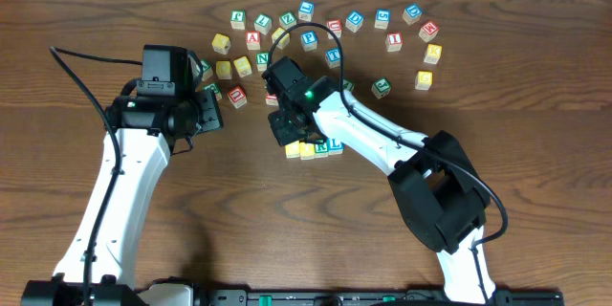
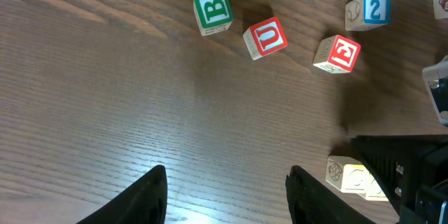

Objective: Spell out CORL

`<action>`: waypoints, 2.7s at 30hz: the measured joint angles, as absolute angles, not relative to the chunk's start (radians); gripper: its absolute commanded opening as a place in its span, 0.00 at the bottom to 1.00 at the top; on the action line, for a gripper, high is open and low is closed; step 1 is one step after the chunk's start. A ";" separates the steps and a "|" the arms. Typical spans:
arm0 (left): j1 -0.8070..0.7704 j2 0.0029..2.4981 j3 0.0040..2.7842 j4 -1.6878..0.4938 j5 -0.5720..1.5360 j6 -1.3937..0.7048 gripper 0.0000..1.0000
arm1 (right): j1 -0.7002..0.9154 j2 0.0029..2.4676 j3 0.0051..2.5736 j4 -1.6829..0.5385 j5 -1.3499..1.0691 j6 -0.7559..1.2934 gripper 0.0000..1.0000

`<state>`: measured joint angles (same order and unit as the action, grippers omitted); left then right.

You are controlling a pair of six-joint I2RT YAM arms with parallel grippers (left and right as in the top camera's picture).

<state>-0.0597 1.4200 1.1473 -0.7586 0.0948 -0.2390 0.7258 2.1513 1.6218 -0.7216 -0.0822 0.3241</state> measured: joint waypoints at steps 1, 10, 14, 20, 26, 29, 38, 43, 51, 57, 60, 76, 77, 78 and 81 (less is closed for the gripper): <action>-0.060 1.420 1.147 -0.759 0.095 -0.239 0.54 | 0.726 2.151 1.622 -0.729 -0.082 0.329 0.01; -0.060 1.420 1.147 -0.759 0.095 -0.239 0.54 | 0.726 2.152 1.622 -0.739 -0.082 0.344 0.01; -0.060 1.420 1.147 -0.759 0.095 -0.239 0.54 | 0.726 2.152 1.622 -0.740 -0.082 0.348 0.01; -0.060 1.420 1.147 -0.759 0.095 -0.239 0.54 | 0.726 2.152 1.622 -0.734 -0.082 0.348 0.01; -0.060 1.420 1.147 -0.759 0.095 -0.239 0.54 | 0.726 2.161 1.622 -0.717 -0.082 0.348 0.01; -0.060 1.420 1.147 -0.759 0.095 -0.239 0.54 | 0.726 2.171 1.622 -0.717 -0.082 0.348 0.01; -0.060 1.420 1.147 -0.759 0.095 -0.239 0.54 | 0.726 2.174 1.622 -0.720 -0.082 0.348 0.01; -0.060 1.420 1.147 -0.759 0.095 -0.239 0.54 | 0.726 2.174 1.622 -0.725 -0.082 0.348 0.01; -0.060 1.420 1.147 -0.758 0.095 -0.239 0.54 | 0.726 2.174 1.622 -0.733 -0.082 0.348 0.02; -0.060 1.420 1.147 -0.758 0.095 -0.239 0.54 | 0.726 2.174 1.622 -0.733 -0.082 0.348 0.02; -0.060 1.420 1.147 -0.758 0.095 -0.239 0.54 | 0.726 2.174 1.622 -0.733 -0.082 0.348 0.03; -0.060 1.420 1.147 -0.758 0.095 -0.239 0.54 | 0.726 2.174 1.622 -0.703 -0.081 0.347 0.05; -0.060 1.420 1.147 -0.758 0.095 -0.239 0.54 | 0.726 2.174 1.622 -0.701 -0.080 0.347 0.05; -0.060 1.420 1.147 -0.757 0.095 -0.239 0.54 | 0.726 2.174 1.622 -0.698 -0.079 0.345 0.06; -0.060 1.420 1.147 -0.754 0.095 -0.239 0.54 | 0.726 2.174 1.629 -0.694 -0.078 0.333 0.06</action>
<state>-0.0597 1.4197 1.1473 -0.7544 0.0948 -0.2390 0.7258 2.1738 1.6287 -0.6941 -0.0780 0.3328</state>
